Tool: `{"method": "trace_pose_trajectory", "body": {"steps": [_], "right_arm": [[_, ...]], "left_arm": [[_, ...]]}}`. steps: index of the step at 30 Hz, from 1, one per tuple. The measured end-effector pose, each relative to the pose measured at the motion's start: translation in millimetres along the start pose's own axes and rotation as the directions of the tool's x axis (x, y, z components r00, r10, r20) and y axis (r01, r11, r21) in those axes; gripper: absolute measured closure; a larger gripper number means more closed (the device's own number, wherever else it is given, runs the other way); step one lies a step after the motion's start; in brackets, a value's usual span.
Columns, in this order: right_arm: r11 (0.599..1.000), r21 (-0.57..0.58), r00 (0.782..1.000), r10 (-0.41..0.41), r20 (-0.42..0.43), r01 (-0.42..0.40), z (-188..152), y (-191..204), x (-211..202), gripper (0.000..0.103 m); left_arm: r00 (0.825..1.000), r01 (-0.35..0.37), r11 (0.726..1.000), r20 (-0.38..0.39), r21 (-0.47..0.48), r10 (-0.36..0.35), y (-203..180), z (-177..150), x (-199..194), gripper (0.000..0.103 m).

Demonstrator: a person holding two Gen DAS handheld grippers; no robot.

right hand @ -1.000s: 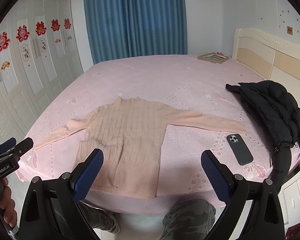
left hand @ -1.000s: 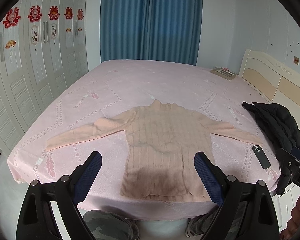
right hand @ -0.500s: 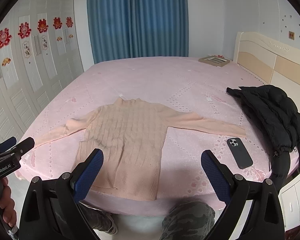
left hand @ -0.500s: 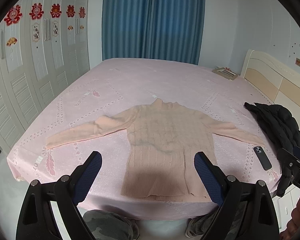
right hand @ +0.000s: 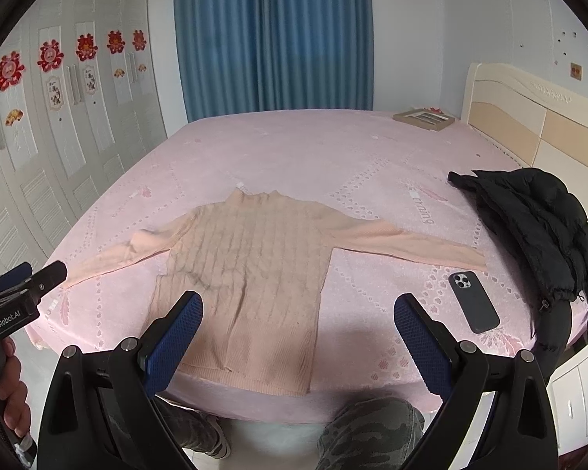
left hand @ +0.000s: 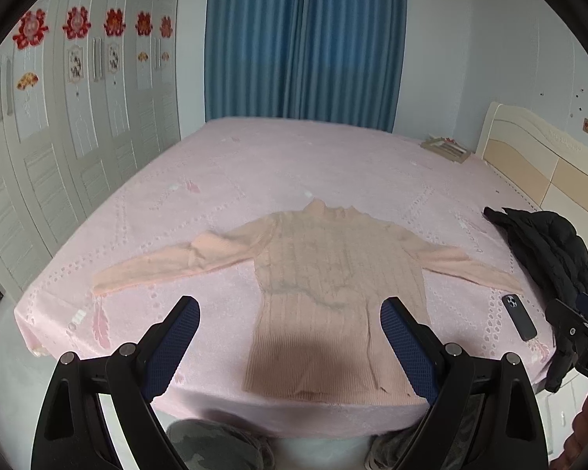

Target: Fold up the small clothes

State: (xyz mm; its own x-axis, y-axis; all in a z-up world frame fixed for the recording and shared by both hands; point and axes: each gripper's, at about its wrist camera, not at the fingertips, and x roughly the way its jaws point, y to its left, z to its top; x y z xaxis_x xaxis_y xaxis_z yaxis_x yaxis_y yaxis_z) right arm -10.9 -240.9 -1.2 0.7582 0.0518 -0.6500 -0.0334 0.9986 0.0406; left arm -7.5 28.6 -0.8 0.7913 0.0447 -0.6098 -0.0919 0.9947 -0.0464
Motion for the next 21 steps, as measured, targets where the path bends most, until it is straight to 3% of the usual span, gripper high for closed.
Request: {"method": "trace_pose_trajectory", "body": {"steps": [3, 14, 21], "right_arm": [[1.000, -0.014, 1.000, -0.015, 0.020, 0.015, 1.4, 1.6, -2.2, 0.006], [1.000, -0.009, 1.000, -0.005, 0.023, 0.005, 8.9, 0.2, 5.6, 0.006], [0.999, -0.036, 0.999, -0.029, 0.018, 0.030, 13.3, 3.8, 31.2, 0.006]], "left_arm": [[1.000, -0.021, 1.000, 0.002, 0.019, 0.021, -2.3, 2.7, 0.8, 0.009], [0.999, 0.019, 0.998, 0.029, 0.062, -0.021, -11.6, 5.3, 11.0, 0.009], [0.999, 0.032, 0.999, 0.016, 0.037, -0.032, -8.7, 3.9, 34.2, 0.010]]}}
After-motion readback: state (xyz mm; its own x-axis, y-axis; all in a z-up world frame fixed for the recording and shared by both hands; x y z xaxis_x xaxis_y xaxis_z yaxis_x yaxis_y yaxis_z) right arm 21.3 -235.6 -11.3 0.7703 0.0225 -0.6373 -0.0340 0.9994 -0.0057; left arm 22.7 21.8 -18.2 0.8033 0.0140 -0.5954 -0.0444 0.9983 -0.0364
